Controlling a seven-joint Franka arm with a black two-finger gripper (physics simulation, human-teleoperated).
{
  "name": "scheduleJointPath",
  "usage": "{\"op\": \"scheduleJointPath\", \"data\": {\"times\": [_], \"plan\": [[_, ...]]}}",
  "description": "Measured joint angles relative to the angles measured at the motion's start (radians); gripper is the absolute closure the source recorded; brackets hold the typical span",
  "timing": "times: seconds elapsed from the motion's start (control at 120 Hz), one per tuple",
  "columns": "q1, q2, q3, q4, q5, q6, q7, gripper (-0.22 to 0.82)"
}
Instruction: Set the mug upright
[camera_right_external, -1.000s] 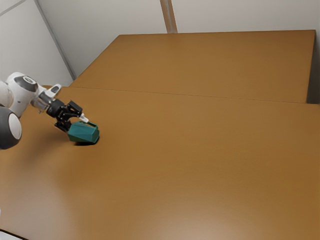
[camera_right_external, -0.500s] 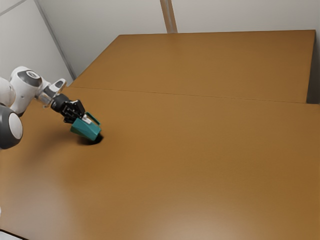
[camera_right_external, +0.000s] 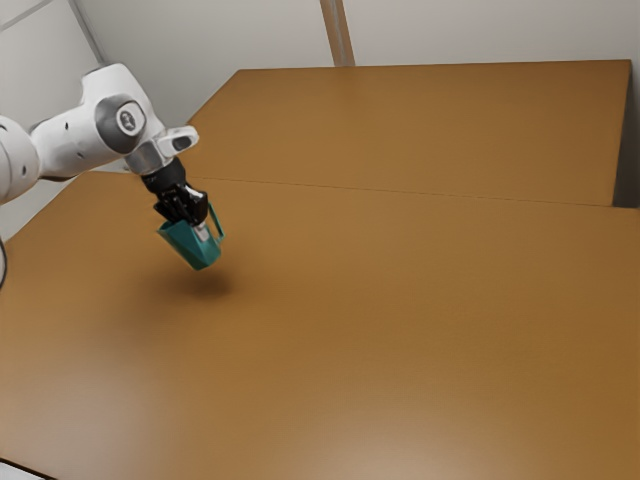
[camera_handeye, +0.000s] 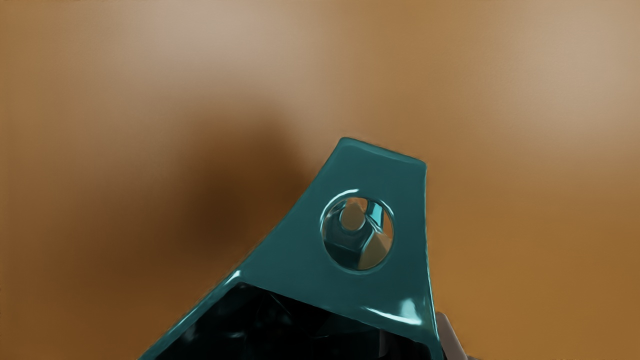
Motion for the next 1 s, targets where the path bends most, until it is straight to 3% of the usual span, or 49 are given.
{"op": "scheduleJointPath", "data": {"times": [0.192,0.417,0.767,1.0], "plan": [[-0.043,-0.149,-0.069,-0.197,0.131,0.159,-0.170,0.78],[-0.065,-0.208,-0.134,-0.309,0.162,0.250,-0.366,0.78],[-0.162,-0.167,-0.149,-0.364,0.168,0.302,-0.598,0.78],[-0.035,-0.112,-0.148,-0.362,0.169,0.325,-0.697,0.78]]}}
